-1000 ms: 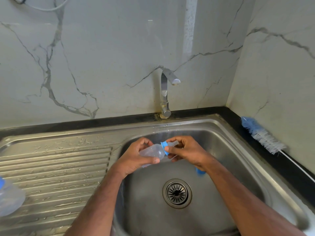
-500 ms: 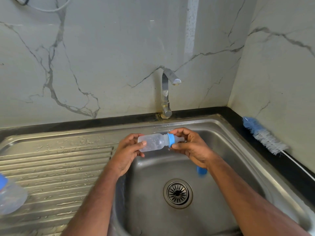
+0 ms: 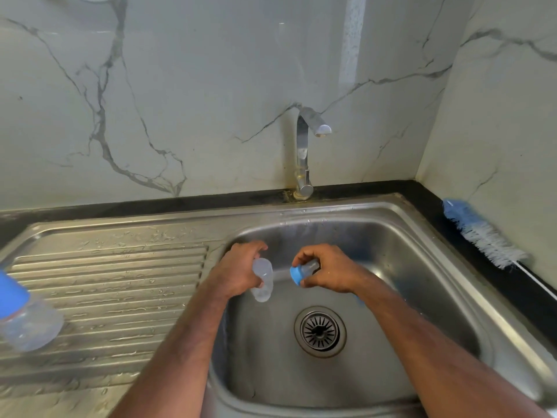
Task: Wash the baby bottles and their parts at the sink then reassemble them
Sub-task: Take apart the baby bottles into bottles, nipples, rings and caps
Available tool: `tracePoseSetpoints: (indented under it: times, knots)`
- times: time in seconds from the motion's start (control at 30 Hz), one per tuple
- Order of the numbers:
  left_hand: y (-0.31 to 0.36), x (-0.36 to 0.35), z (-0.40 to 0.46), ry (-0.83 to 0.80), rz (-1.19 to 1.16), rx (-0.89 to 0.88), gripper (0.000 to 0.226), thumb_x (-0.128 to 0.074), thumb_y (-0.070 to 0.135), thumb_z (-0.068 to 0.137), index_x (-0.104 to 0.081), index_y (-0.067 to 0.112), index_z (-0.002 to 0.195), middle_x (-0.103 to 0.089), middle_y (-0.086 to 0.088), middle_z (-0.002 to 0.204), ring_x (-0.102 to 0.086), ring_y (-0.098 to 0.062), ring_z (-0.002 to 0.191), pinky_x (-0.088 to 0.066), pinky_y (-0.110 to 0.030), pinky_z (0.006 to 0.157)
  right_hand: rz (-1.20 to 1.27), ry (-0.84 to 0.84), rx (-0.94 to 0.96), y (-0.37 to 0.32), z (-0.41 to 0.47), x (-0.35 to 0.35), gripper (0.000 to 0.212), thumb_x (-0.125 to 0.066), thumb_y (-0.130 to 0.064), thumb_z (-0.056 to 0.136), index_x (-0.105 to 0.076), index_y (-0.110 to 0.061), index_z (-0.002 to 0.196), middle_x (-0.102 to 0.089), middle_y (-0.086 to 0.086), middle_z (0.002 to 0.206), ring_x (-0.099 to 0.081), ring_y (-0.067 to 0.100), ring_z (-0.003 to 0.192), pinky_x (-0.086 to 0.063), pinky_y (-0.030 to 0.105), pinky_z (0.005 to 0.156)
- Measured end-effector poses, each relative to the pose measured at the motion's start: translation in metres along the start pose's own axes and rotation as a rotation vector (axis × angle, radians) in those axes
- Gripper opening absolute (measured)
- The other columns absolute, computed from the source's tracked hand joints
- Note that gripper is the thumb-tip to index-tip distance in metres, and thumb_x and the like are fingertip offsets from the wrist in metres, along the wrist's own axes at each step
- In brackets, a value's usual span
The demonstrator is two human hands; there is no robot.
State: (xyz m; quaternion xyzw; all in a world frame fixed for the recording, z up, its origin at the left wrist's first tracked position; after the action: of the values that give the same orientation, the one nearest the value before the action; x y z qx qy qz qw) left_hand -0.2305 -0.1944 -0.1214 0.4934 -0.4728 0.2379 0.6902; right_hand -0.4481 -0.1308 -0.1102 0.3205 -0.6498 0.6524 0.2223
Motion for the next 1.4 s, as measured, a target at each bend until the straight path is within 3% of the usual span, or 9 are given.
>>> tracePoseSetpoints:
  times: [0.1, 0.4, 0.83, 1.03, 1.13, 1.2, 1.27, 1.4]
  knots:
    - [0.003, -0.005, 0.001, -0.023, 0.073, 0.03, 0.077, -0.091, 0.015, 0.063, -0.06, 0.019, 0.134, -0.065, -0.002, 0.127, -0.061, -0.02, 0.114, -0.05, -0.033, 0.096, -0.014, -0.006, -0.012, 0.002, 0.001, -0.003, 0.037, -0.086, -0.015, 0.076, -0.072, -0.029, 0.107, -0.066, -0.009, 0.111, -0.063, 0.009, 0.099, -0.058, 0.036, 0.092]
    - [0.004, -0.017, 0.005, -0.076, 0.064, 0.076, 0.057, -0.092, 0.011, 0.057, -0.068, 0.016, 0.109, -0.068, -0.002, 0.111, -0.063, -0.02, 0.098, -0.05, -0.03, 0.08, -0.026, -0.004, -0.028, 0.008, 0.004, -0.002, 0.035, -0.086, -0.017, 0.077, -0.07, -0.032, 0.105, -0.065, -0.009, 0.111, -0.062, 0.01, 0.102, -0.059, 0.04, 0.091]
    - [0.002, -0.023, 0.006, -0.101, 0.121, 0.128, 0.055, -0.089, 0.013, 0.06, -0.066, 0.017, 0.109, -0.06, -0.003, 0.114, -0.061, -0.024, 0.103, -0.042, -0.028, 0.074, -0.032, -0.017, -0.024, 0.009, 0.006, -0.003, 0.035, -0.086, -0.017, 0.077, -0.07, -0.031, 0.105, -0.065, -0.008, 0.109, -0.062, 0.01, 0.101, -0.058, 0.037, 0.09]
    - [0.004, -0.02, 0.004, -0.087, 0.126, 0.122, 0.047, -0.089, 0.015, 0.059, -0.061, 0.022, 0.096, -0.058, -0.002, 0.11, -0.05, -0.017, 0.088, -0.039, -0.027, 0.071, -0.033, -0.014, -0.033, 0.011, 0.008, -0.003, 0.035, -0.086, -0.017, 0.078, -0.069, -0.031, 0.106, -0.065, -0.008, 0.109, -0.061, 0.011, 0.101, -0.058, 0.038, 0.092]
    - [0.003, -0.022, 0.005, -0.079, 0.117, 0.123, 0.054, -0.09, 0.014, 0.061, -0.064, 0.018, 0.108, -0.059, -0.004, 0.117, -0.051, -0.017, 0.093, -0.042, -0.029, 0.076, -0.034, -0.016, -0.035, 0.012, 0.008, -0.003, 0.035, -0.085, -0.017, 0.078, -0.069, -0.03, 0.106, -0.065, -0.008, 0.109, -0.061, 0.01, 0.101, -0.058, 0.036, 0.091]
    - [0.004, -0.022, 0.005, -0.064, 0.105, 0.102, 0.073, -0.091, 0.013, 0.063, -0.06, 0.018, 0.128, -0.055, -0.005, 0.131, -0.054, -0.022, 0.112, -0.048, -0.033, 0.091, -0.034, -0.004, -0.035, 0.012, 0.009, -0.003, 0.035, -0.086, -0.017, 0.078, -0.07, -0.03, 0.106, -0.065, -0.008, 0.11, -0.061, 0.01, 0.102, -0.057, 0.036, 0.09]
    - [0.008, -0.018, 0.001, -0.041, 0.066, 0.065, 0.089, -0.091, 0.011, 0.064, -0.051, 0.019, 0.143, -0.049, -0.004, 0.143, -0.048, -0.024, 0.131, -0.044, -0.036, 0.107, -0.024, 0.025, -0.031, 0.012, 0.01, -0.003, 0.036, -0.086, -0.018, 0.077, -0.07, -0.032, 0.106, -0.065, -0.009, 0.112, -0.061, 0.009, 0.103, -0.057, 0.033, 0.088]
    - [0.012, -0.006, -0.006, 0.105, -0.13, -0.036, 0.088, -0.091, 0.009, 0.064, -0.053, 0.018, 0.142, -0.053, -0.003, 0.144, -0.049, -0.022, 0.133, -0.041, -0.035, 0.111, 0.081, 0.143, -0.037, 0.01, 0.008, 0.001, 0.037, -0.087, -0.019, 0.076, -0.07, -0.029, 0.107, -0.065, -0.01, 0.108, -0.061, 0.004, 0.098, -0.055, 0.027, 0.084]
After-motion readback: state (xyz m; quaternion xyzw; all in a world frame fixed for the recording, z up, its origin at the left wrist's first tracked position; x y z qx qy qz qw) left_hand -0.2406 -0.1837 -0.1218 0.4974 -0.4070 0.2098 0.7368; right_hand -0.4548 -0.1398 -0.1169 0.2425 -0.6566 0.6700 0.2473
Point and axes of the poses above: each hand's wrist, its own z-axis towards the middle knuckle, its own x-axis out of the back of the hand, y = z × x, the point moved 2 cm from there along z, towards the middle knuckle
